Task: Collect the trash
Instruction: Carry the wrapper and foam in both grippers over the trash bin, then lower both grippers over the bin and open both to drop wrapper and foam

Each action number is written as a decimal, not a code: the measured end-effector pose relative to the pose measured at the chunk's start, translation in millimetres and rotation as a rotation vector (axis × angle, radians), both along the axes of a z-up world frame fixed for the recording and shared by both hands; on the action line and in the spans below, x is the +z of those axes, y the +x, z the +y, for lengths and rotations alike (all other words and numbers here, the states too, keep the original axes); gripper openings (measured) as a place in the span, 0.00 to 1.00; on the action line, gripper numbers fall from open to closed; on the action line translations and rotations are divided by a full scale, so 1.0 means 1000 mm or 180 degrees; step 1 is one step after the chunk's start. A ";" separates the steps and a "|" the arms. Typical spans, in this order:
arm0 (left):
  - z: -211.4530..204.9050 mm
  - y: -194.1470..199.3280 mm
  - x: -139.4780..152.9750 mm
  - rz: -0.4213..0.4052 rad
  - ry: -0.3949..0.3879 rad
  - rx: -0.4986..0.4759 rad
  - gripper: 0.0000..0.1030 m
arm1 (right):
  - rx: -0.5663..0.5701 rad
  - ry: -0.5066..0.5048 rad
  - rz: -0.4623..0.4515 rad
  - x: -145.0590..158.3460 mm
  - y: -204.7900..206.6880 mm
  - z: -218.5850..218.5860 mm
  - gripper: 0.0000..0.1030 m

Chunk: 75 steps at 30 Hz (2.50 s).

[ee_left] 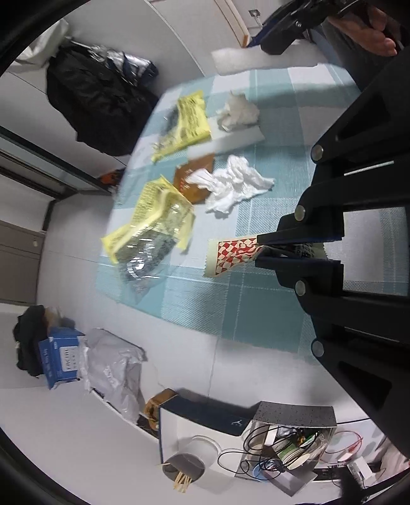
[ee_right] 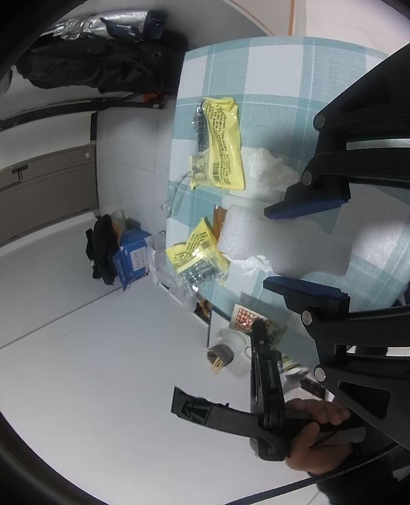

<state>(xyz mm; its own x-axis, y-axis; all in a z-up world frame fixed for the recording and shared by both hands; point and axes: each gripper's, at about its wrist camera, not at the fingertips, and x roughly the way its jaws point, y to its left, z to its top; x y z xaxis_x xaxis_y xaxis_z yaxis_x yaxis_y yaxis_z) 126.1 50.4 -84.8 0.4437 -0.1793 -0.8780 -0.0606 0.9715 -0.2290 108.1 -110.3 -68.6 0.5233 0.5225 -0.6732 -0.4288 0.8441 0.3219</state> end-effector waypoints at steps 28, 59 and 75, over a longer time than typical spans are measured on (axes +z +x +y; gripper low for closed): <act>-0.124 -0.067 0.176 -0.1334 -0.0245 -0.1013 0.03 | -0.0592 0.0247 -0.1089 0.171 -0.100 -0.103 0.35; -0.401 -0.104 0.151 -0.0901 -0.0184 -0.2830 0.03 | -0.2301 0.0325 -0.0825 0.110 -0.236 -0.369 0.35; -0.495 -0.114 0.022 0.0427 0.0475 -0.3455 0.03 | -0.2860 0.0642 0.0415 -0.042 -0.265 -0.436 0.35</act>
<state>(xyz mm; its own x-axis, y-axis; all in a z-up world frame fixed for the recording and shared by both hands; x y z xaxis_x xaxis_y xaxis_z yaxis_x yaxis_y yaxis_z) 12.5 -444.2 -62.5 0.0140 -0.3041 -0.9525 0.8258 0.5407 -0.1605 -156.7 -546.3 -110.9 0.7148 0.0713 -0.6957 0.4087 0.7646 0.4984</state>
